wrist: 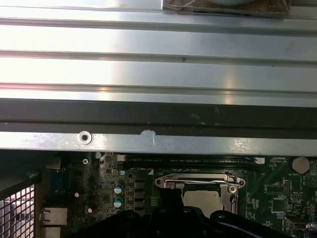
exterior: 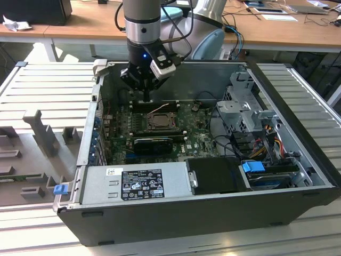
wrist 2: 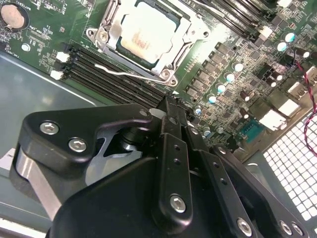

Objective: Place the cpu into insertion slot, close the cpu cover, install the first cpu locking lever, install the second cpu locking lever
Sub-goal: 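Install the first cpu locking lever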

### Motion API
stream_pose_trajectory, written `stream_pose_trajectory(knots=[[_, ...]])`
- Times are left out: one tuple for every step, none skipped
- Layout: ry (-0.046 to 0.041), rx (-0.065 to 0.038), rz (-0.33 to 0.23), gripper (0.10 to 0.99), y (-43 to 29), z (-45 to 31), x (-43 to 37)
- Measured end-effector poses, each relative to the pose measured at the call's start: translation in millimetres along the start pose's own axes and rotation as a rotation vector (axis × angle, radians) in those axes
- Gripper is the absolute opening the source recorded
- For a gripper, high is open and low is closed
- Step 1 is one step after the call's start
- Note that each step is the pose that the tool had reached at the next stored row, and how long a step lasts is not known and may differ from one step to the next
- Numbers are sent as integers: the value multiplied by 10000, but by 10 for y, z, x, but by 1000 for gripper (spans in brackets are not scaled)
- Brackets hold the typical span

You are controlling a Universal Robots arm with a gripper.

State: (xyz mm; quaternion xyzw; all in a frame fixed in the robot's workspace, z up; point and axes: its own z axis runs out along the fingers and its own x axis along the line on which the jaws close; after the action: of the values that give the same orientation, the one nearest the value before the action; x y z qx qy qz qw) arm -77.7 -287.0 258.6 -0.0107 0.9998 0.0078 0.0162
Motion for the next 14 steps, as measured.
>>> stream_pose_trajectory(knots=[[0,0,0,106,0,1,-5],[0,-1,0,106,-1,4,-16],[-2,-11,0,106,-3,9,-28],[-1,-19,0,106,-4,13,-32],[0,-50,3,106,-7,21,-42],[0,-131,5,106,-11,26,-54],[-7,-326,10,106,-16,32,-70],[-11,-477,15,106,-22,37,-82],[-12,-586,20,106,-27,42,-91],[-17,-659,21,106,-37,58,-100],[-16,-659,20,106,-43,77,-106],[-14,-658,20,106,-46,96,-119],[-12,-656,11,106,-46,114,-141],[-12,-657,-20,106,-47,139,-165]])
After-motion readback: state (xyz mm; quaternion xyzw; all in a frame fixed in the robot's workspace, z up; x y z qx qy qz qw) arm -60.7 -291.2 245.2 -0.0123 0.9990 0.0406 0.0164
